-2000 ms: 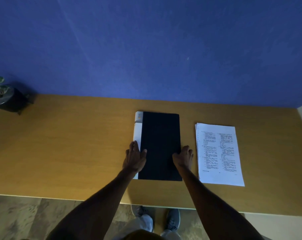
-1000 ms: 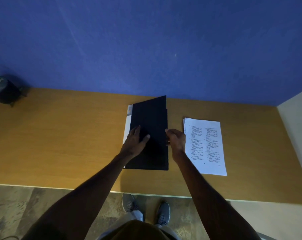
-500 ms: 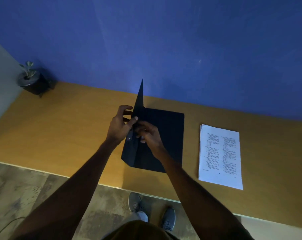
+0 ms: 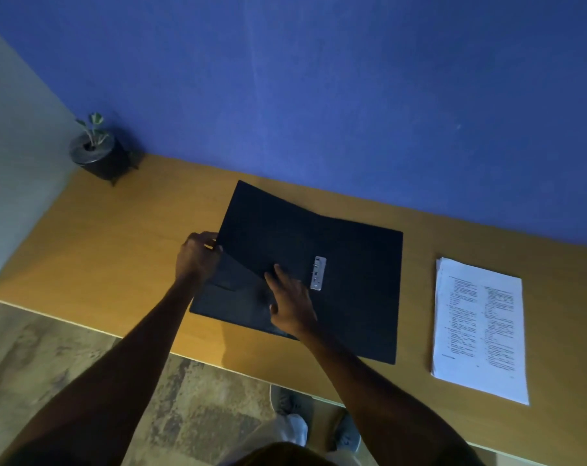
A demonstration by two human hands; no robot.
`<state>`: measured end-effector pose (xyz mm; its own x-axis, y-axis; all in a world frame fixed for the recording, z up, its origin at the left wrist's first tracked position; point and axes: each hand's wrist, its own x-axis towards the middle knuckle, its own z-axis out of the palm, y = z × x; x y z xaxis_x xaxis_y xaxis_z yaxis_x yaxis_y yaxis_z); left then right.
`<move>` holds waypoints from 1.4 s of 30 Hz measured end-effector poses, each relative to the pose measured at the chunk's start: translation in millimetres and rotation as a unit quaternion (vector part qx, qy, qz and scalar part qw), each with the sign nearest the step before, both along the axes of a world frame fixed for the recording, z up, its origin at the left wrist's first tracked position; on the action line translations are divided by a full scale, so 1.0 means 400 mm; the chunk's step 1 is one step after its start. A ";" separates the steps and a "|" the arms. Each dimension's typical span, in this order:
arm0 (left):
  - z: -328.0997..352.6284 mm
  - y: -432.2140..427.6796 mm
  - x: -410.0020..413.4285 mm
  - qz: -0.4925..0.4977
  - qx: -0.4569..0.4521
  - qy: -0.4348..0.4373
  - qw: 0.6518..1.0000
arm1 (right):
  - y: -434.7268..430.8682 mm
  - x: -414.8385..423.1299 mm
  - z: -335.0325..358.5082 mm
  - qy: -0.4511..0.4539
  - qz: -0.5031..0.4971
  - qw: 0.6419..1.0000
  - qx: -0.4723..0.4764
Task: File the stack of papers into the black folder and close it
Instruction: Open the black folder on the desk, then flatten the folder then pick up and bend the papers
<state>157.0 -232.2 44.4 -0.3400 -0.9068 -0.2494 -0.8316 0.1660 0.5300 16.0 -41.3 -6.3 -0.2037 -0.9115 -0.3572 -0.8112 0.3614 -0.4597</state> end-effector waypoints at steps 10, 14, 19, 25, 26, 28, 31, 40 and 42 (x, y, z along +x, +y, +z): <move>-0.127 -0.009 -0.025 0.047 0.129 -0.079 0.987 | -0.008 0.057 -0.077 -0.006 -0.002 0.998 0.062; -0.151 0.007 -0.038 0.046 0.121 -0.102 0.986 | -0.005 0.035 -0.072 -0.030 -0.010 0.998 0.052; -0.152 0.049 -0.077 -0.010 0.109 -0.125 0.986 | 0.035 -0.036 -0.048 -0.007 -0.034 0.999 0.015; -0.140 0.163 -0.188 -0.163 0.093 -0.077 0.979 | 0.121 -0.188 -0.018 0.057 -0.115 0.991 0.030; -0.140 0.185 -0.210 -0.188 0.094 -0.074 0.975 | 0.131 -0.212 -0.017 0.064 -0.124 0.990 0.035; -0.145 0.220 -0.251 -0.239 0.093 -0.082 0.963 | 0.148 -0.252 -0.020 0.080 -0.138 0.986 0.043; -0.155 0.260 -0.302 -0.298 0.096 -0.102 0.944 | 0.169 -0.296 -0.030 0.097 -0.147 0.983 0.058; -0.190 0.289 -0.333 -0.318 0.098 -0.142 0.932 | 0.201 -0.329 -0.071 0.064 -0.165 0.978 0.113; -0.198 0.293 -0.330 -0.316 0.087 -0.142 0.934 | 0.202 -0.331 -0.077 0.062 -0.161 0.978 0.120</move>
